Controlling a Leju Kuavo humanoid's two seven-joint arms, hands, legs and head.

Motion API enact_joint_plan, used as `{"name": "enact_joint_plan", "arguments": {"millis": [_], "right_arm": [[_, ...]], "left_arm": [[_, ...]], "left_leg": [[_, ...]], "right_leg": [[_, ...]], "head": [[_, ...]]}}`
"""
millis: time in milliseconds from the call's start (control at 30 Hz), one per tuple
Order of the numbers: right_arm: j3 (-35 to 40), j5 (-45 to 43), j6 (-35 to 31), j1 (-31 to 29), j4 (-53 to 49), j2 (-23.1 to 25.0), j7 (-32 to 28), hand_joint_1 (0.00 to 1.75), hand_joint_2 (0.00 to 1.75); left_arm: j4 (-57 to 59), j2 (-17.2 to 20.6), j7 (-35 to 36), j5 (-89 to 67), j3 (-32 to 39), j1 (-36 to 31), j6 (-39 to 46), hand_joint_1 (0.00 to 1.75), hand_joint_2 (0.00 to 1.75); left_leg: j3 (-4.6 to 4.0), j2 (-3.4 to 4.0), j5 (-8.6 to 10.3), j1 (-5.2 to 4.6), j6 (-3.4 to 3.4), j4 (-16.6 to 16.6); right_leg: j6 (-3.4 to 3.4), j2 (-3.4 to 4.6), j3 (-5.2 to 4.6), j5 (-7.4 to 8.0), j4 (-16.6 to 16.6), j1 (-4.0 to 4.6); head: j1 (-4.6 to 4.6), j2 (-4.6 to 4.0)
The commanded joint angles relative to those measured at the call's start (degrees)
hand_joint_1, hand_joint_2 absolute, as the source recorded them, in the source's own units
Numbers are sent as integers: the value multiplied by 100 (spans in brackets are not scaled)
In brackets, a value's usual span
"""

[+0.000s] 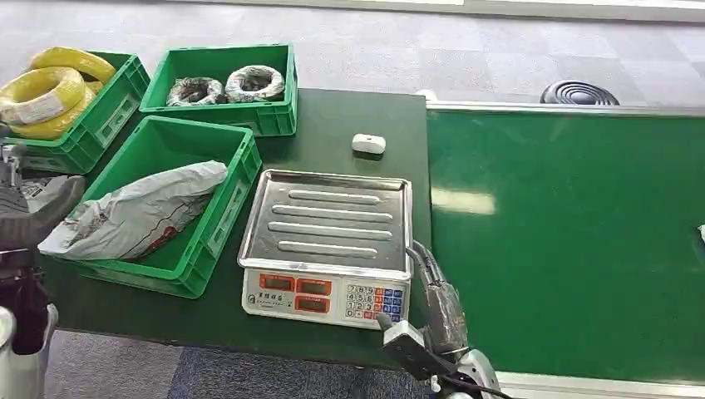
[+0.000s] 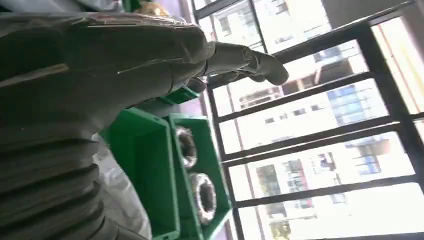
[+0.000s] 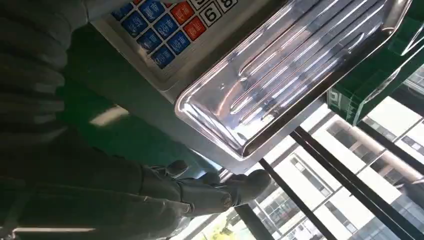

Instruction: Moved the parcel from conveyor to table for the left to box.

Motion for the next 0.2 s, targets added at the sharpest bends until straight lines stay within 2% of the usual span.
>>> {"name": "enact_joint_plan", "arguments": {"millis": [33,133,167,200], "right_arm": [[-15,-253,-261,377,-607,-168,-24,0,175],[-50,-453,-495,781,-1309,-408,-12,0,175],[-45,-464,-497,795,-1342,-428,-1,0,175],[-45,-464,-497,795,-1342,-428,-1,0,175]], "left_arm": [[-1724,-320,-827,304,318,1201,182,0,175],[-2464,-560,-1504,344,338,2485,289,0,175],[-2476,-564,-1544,344,329,2536,300,0,175],[-2476,-564,-1544,344,329,2536,300,0,175]], "left_leg": [[3,10,2,-1,4,-5],[19,29,-6,-7,7,-13],[34,53,-9,-12,11,-27],[25,44,-12,-8,6,-18]], "right_leg": [[-7,3,0,4,-4,1],[-5,22,8,1,-7,-5],[-8,37,16,2,-17,-8],[-6,30,11,-2,-12,-5]], "head": [[0,0],[0,0],[0,0],[0,0]]}}
